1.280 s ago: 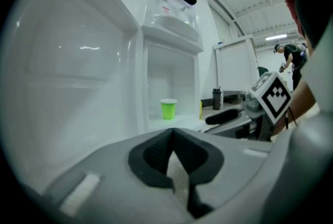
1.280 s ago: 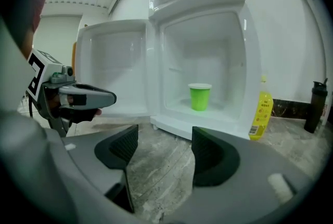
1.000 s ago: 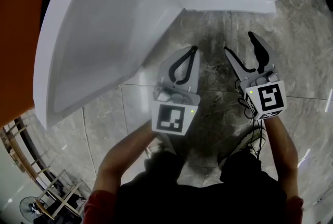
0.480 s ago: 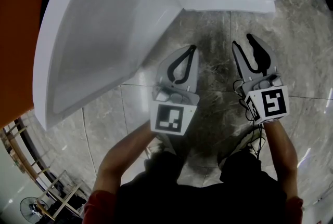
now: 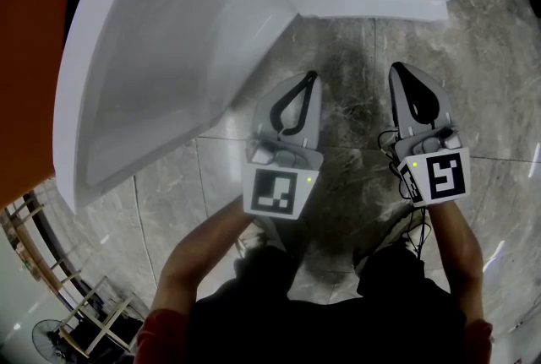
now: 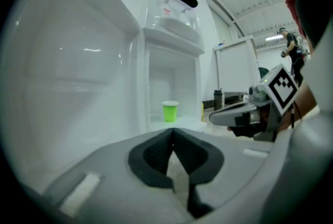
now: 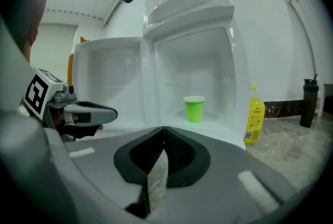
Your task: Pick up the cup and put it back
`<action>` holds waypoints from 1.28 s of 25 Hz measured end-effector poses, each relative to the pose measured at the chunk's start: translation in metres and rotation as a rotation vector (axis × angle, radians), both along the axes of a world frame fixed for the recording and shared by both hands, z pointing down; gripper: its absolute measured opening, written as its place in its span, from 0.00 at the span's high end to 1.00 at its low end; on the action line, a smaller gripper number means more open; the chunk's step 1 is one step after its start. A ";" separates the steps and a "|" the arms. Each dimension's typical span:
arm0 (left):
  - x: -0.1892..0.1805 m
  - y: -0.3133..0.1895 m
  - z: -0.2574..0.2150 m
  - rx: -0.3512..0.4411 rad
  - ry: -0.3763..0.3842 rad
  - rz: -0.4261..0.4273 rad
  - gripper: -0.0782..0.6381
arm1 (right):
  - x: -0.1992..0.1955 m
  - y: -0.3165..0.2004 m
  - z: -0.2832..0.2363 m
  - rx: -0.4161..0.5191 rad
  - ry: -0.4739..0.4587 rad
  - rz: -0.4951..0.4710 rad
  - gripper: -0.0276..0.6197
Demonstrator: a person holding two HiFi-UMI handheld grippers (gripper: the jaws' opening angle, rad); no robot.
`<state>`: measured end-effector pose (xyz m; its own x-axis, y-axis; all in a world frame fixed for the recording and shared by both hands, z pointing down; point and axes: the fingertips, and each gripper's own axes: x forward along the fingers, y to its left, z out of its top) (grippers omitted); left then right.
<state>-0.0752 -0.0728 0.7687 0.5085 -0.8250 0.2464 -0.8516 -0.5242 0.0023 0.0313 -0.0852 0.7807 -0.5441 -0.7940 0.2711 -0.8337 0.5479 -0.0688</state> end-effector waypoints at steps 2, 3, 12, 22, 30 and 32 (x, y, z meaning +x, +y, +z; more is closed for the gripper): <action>0.000 0.000 0.000 0.004 -0.006 0.004 0.89 | -0.001 0.000 0.001 0.000 0.004 -0.004 0.95; 0.000 -0.001 0.000 0.003 -0.007 0.003 0.89 | 0.000 0.000 0.001 0.000 0.006 -0.001 0.95; -0.003 -0.005 0.003 -0.007 -0.011 -0.009 0.89 | 0.007 -0.005 0.010 -0.029 0.018 0.036 0.95; -0.004 -0.012 0.010 -0.016 -0.017 -0.004 0.89 | 0.021 -0.011 0.012 -0.002 0.034 0.115 0.95; -0.007 0.015 -0.024 -0.038 -0.087 0.085 0.89 | 0.047 0.029 -0.025 -0.087 0.062 0.145 0.95; -0.011 0.026 -0.039 -0.102 -0.062 0.051 0.89 | 0.048 0.041 -0.046 -0.102 0.066 0.134 0.95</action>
<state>-0.0865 -0.0468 0.7299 0.5302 -0.7677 0.3600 -0.8240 -0.5665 0.0055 0.0789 -0.0444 0.7346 -0.4136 -0.8247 0.3858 -0.9034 0.4244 -0.0613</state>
